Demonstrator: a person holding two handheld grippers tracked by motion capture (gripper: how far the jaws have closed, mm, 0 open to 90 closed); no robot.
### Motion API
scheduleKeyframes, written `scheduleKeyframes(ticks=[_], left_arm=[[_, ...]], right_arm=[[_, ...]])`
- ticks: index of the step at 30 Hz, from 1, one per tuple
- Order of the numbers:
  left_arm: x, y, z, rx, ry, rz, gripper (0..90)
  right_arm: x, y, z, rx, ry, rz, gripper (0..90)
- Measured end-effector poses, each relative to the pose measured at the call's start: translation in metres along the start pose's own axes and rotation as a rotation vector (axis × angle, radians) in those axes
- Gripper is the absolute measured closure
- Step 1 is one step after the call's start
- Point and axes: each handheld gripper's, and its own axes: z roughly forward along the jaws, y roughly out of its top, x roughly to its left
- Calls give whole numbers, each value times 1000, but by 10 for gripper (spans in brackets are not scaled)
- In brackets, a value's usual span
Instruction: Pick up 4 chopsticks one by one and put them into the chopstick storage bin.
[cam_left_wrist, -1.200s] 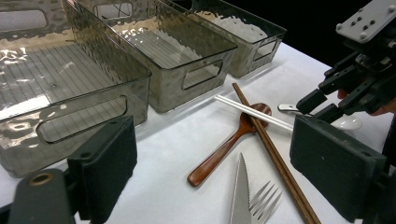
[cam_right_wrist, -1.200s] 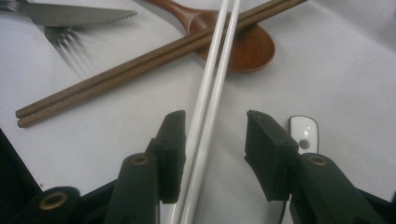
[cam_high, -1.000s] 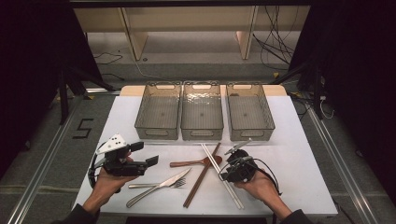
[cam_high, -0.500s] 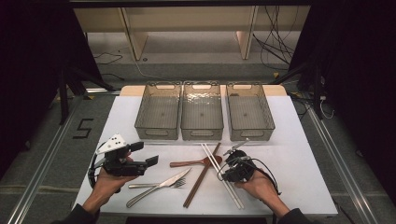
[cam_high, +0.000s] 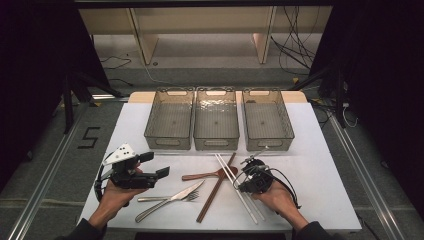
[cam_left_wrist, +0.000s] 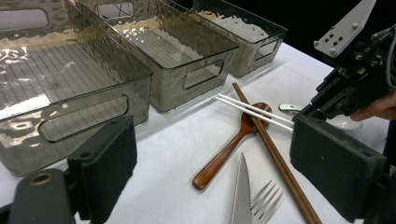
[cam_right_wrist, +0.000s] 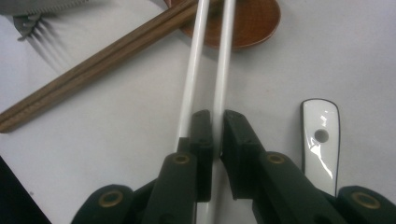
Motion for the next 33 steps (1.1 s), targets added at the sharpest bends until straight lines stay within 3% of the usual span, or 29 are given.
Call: scheduleKeyframes(ticks=[9, 20, 30, 33], left_arm=[[0, 0, 0, -6, -1, -6, 143], [0, 0, 1, 9, -1, -4, 143], [-2, 0, 6, 23, -23, -23, 143], [-5, 1, 9, 23, -40, -47, 144]], right_arm=[[-7, -1, -4, -45, 11, 69, 855], [5, 4, -27, -180, 13, 6, 855], [14, 8, -38, -252, 16, -42, 855], [18, 9, -40, -266, 23, -54, 855]])
